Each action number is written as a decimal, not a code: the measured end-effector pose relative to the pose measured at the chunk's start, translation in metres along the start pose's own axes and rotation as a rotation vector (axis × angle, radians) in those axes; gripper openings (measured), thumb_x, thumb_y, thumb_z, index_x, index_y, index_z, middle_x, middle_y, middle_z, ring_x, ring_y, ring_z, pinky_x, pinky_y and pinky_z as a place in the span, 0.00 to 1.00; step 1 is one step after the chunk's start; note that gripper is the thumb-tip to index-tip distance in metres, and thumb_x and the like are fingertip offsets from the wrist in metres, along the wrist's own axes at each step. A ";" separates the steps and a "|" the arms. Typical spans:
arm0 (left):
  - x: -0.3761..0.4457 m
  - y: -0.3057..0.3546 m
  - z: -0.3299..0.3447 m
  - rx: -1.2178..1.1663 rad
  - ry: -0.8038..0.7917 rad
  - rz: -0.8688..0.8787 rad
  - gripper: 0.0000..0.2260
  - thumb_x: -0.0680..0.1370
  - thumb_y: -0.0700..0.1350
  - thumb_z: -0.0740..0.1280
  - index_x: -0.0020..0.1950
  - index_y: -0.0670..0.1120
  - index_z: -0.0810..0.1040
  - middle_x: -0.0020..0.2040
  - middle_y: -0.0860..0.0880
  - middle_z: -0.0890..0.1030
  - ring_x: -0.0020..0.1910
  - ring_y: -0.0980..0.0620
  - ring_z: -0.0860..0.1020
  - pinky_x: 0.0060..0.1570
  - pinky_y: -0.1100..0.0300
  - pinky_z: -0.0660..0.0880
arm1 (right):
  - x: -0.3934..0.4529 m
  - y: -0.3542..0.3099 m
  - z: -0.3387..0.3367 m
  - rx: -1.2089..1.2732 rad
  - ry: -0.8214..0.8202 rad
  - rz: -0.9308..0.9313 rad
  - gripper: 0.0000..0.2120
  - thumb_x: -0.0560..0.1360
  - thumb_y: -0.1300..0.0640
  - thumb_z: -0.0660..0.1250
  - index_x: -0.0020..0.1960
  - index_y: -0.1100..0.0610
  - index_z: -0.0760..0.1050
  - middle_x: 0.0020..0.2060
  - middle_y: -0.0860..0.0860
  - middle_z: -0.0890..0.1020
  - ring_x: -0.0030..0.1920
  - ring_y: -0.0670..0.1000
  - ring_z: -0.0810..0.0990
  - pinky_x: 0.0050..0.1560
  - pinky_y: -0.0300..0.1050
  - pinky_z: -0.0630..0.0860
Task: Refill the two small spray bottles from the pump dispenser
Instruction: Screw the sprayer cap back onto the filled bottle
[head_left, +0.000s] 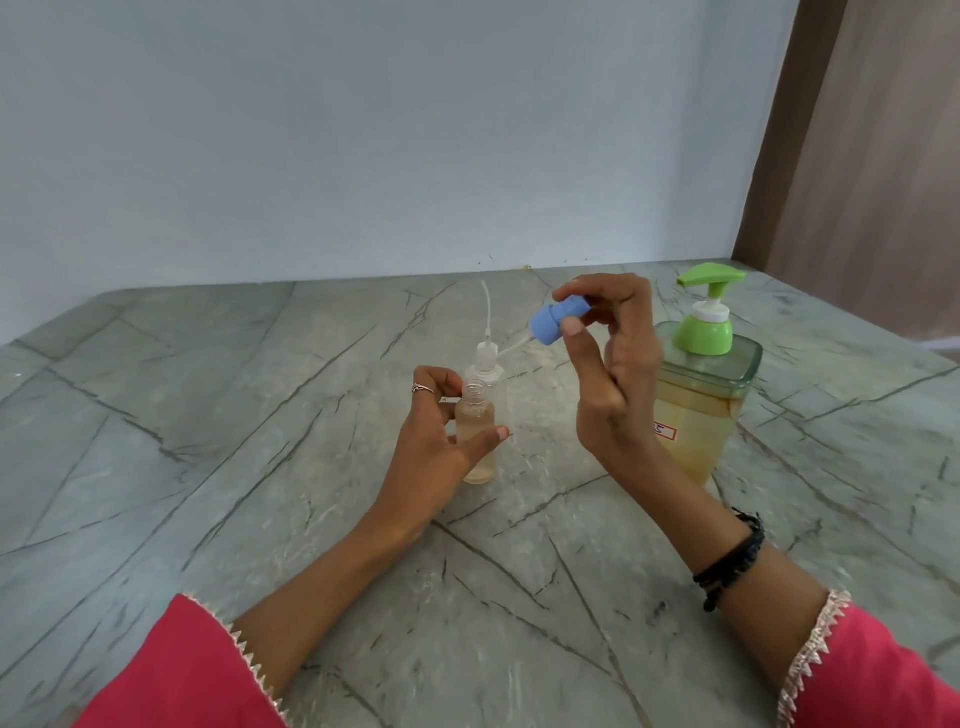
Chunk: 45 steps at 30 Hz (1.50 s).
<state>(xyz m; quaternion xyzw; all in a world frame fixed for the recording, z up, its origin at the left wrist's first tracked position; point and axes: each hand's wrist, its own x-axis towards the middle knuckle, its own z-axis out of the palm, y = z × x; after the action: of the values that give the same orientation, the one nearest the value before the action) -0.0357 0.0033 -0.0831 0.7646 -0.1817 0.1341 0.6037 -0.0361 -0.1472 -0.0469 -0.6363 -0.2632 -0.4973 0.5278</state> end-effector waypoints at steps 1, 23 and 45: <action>0.000 0.000 0.000 0.004 0.001 -0.001 0.20 0.70 0.40 0.73 0.47 0.54 0.63 0.52 0.53 0.74 0.53 0.49 0.78 0.46 0.67 0.73 | 0.000 0.000 0.000 -0.007 -0.010 0.005 0.11 0.74 0.68 0.60 0.53 0.55 0.68 0.47 0.45 0.75 0.46 0.51 0.76 0.48 0.40 0.71; -0.004 0.000 0.002 0.044 -0.019 0.033 0.19 0.70 0.42 0.73 0.53 0.48 0.66 0.54 0.52 0.75 0.53 0.54 0.77 0.46 0.68 0.73 | -0.021 0.011 0.018 -0.152 -0.295 0.026 0.10 0.76 0.65 0.65 0.57 0.60 0.79 0.52 0.50 0.76 0.47 0.43 0.76 0.50 0.31 0.73; 0.000 -0.007 0.001 0.042 0.006 -0.031 0.24 0.66 0.47 0.77 0.51 0.51 0.63 0.55 0.42 0.77 0.54 0.47 0.78 0.54 0.58 0.75 | -0.025 0.005 0.014 -0.001 -0.282 0.144 0.11 0.77 0.53 0.60 0.57 0.52 0.76 0.51 0.47 0.82 0.51 0.45 0.81 0.51 0.38 0.75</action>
<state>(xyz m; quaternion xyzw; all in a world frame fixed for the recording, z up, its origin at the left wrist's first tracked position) -0.0329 0.0038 -0.0892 0.7793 -0.1652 0.1308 0.5902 -0.0359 -0.1313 -0.0709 -0.7173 -0.2881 -0.3641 0.5195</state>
